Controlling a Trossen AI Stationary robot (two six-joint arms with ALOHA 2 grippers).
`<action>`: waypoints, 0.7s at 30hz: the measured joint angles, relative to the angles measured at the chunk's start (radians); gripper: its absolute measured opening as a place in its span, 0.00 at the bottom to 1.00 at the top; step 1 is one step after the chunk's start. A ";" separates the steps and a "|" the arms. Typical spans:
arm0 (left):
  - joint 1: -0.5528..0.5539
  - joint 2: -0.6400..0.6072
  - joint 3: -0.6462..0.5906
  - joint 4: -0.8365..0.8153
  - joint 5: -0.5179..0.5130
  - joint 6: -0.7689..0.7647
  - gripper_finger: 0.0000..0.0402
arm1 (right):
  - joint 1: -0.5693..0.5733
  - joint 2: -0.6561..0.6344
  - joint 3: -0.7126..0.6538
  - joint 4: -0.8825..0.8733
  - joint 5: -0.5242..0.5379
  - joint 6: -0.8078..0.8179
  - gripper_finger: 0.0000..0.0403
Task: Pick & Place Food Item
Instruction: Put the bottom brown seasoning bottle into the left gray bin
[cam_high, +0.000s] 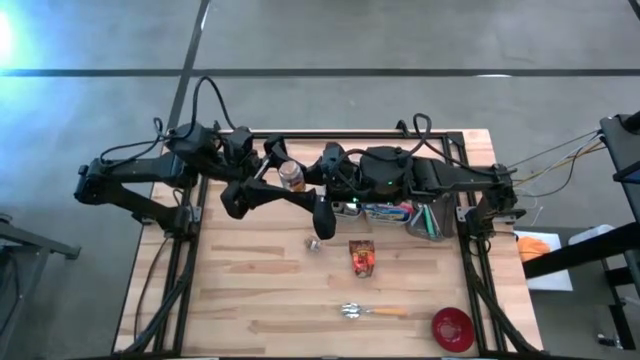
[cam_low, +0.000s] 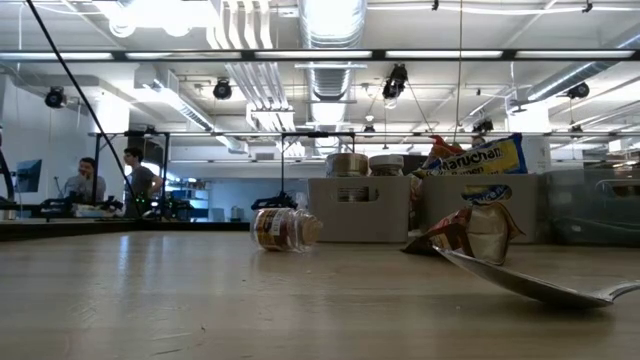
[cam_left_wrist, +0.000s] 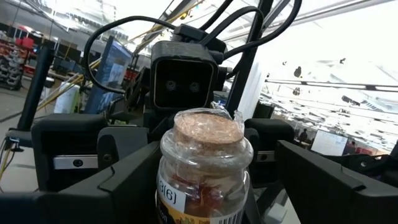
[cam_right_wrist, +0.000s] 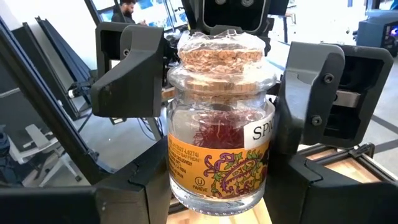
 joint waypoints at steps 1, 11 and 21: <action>0.000 0.000 0.000 0.001 0.000 0.000 0.79 | 0.001 0.000 0.000 0.003 0.000 -0.003 0.46; 0.003 -0.026 0.000 -0.073 -0.004 -0.008 0.79 | 0.011 -0.003 0.000 -0.014 -0.013 -0.022 0.46; 0.009 -0.062 0.036 -0.264 -0.003 -0.010 0.79 | 0.011 -0.006 0.002 -0.088 -0.079 0.000 0.46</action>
